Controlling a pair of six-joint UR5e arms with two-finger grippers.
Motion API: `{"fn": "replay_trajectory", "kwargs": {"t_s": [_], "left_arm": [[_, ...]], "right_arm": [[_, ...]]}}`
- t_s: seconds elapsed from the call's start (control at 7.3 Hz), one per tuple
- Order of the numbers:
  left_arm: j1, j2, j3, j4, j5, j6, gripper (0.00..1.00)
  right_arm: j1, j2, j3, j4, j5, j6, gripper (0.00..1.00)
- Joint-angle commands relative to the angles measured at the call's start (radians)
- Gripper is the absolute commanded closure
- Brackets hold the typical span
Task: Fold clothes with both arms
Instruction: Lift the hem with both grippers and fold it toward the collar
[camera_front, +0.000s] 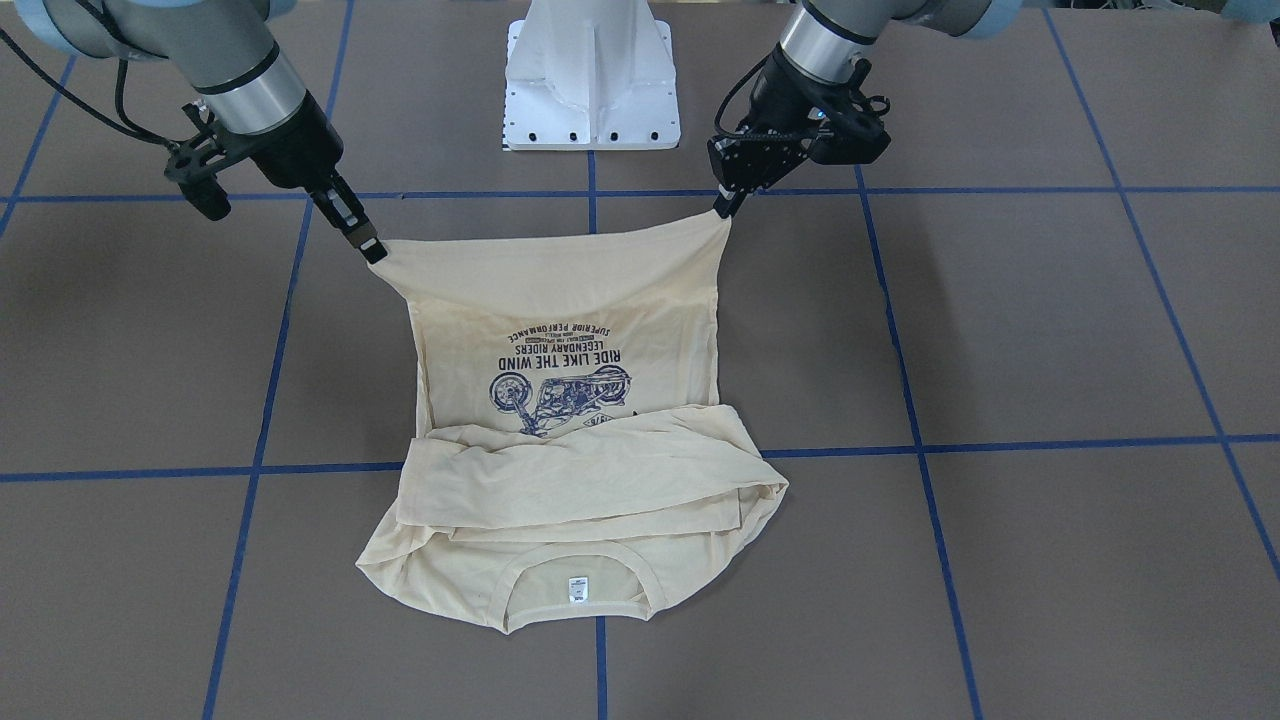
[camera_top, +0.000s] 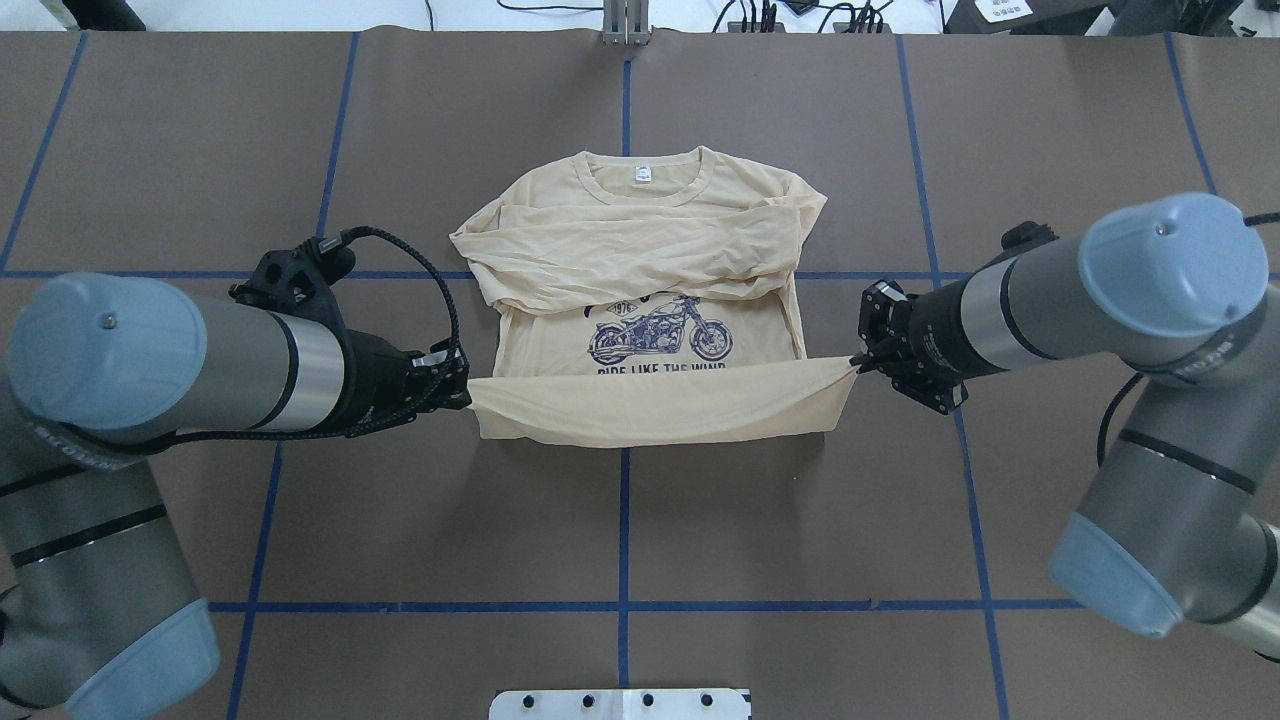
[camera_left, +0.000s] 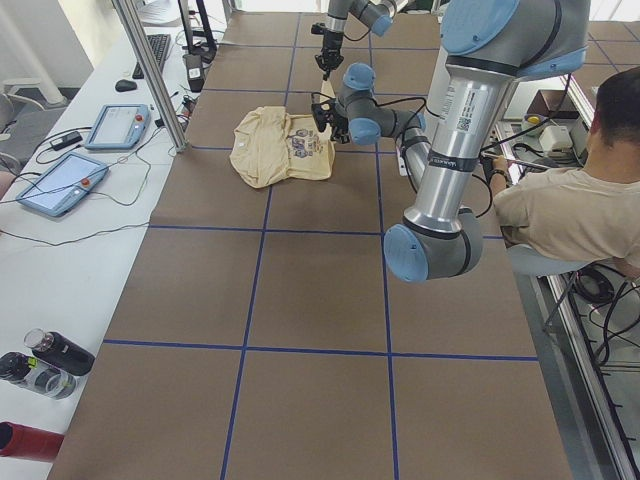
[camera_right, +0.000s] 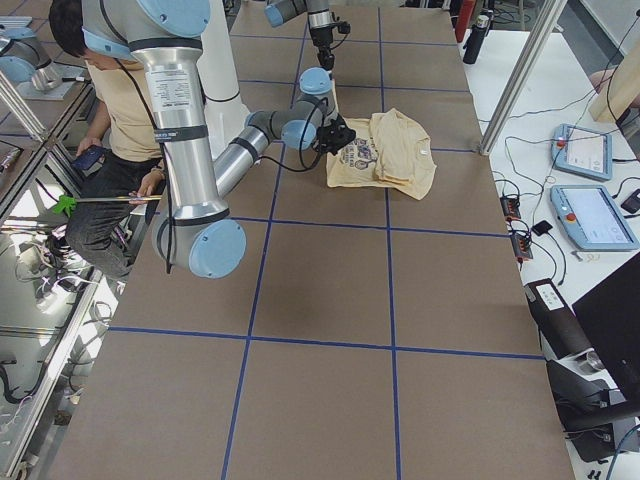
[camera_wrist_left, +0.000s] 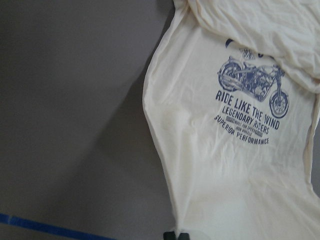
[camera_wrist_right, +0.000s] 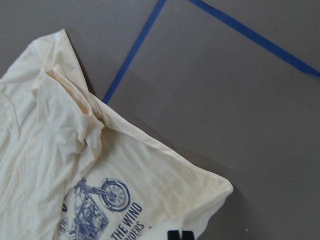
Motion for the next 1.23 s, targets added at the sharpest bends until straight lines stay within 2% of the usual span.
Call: {"fn": "replay_trajectory", "kwargs": {"t_s": [0.0, 0.27, 0.55, 0.69, 0.96, 1.1], "left_arm": [[-0.078, -0.096, 0.159, -0.035, -0.002, 0.018, 1.00], [-0.138, -0.119, 0.246, -0.127, -0.002, 0.018, 1.00], [-0.171, -0.170, 0.388, -0.205, -0.002, 0.020, 1.00], [-0.189, -0.181, 0.449, -0.257, 0.000, 0.020, 1.00], [-0.224, -0.225, 0.526, -0.268, 0.000, 0.038, 1.00], [-0.229, -0.242, 0.556, -0.270, 0.000, 0.037, 1.00]], "right_arm": [[0.098, 0.156, -0.156, -0.106, 0.022, -0.166, 1.00], [0.138, 0.245, -0.291, -0.105, 0.019, -0.220, 1.00], [0.165, 0.365, -0.475, -0.096, 0.011, -0.272, 1.00], [0.165, 0.371, -0.509, -0.089, 0.001, -0.303, 1.00], [0.166, 0.433, -0.607, -0.073, -0.050, -0.323, 1.00], [0.166, 0.445, -0.659, -0.028, -0.064, -0.337, 1.00]]}}
